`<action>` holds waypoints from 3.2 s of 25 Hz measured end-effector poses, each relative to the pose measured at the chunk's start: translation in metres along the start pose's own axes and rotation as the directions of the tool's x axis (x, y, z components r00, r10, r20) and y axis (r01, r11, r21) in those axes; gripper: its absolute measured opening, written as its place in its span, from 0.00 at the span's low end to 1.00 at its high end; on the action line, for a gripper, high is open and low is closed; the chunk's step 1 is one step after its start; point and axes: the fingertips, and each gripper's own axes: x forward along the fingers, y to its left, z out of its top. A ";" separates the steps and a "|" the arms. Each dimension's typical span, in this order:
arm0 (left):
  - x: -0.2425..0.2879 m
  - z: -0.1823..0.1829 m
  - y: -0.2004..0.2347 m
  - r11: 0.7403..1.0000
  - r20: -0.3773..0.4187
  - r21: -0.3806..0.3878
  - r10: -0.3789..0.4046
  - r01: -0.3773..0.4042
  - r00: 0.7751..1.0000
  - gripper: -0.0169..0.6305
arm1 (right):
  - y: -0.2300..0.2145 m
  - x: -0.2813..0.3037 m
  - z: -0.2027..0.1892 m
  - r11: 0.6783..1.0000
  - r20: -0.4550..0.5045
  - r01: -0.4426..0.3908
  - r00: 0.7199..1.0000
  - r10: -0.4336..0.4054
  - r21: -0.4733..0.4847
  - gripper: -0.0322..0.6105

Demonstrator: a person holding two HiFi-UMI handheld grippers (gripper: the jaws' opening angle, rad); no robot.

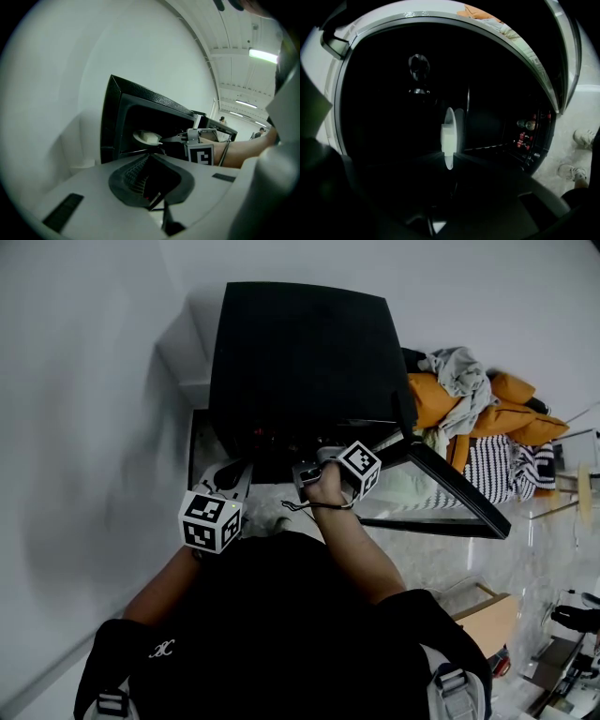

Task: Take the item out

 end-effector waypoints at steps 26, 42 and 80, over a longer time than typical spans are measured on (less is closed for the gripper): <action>0.000 -0.007 0.007 1.000 -0.013 -0.015 -0.005 0.005 1.000 0.04 | -0.016 0.003 0.002 0.988 -0.005 0.089 0.996 -0.089 0.123 0.09; 0.006 -0.009 0.004 0.999 -0.017 -0.018 -0.029 0.029 0.999 0.04 | -0.020 -0.025 -0.008 0.994 -0.029 0.075 0.997 -0.073 0.080 0.09; 0.003 -0.013 0.008 0.997 -0.032 -0.031 -0.070 0.069 0.997 0.04 | -0.020 -0.029 -0.013 0.999 -0.035 -0.002 0.999 0.004 0.052 0.09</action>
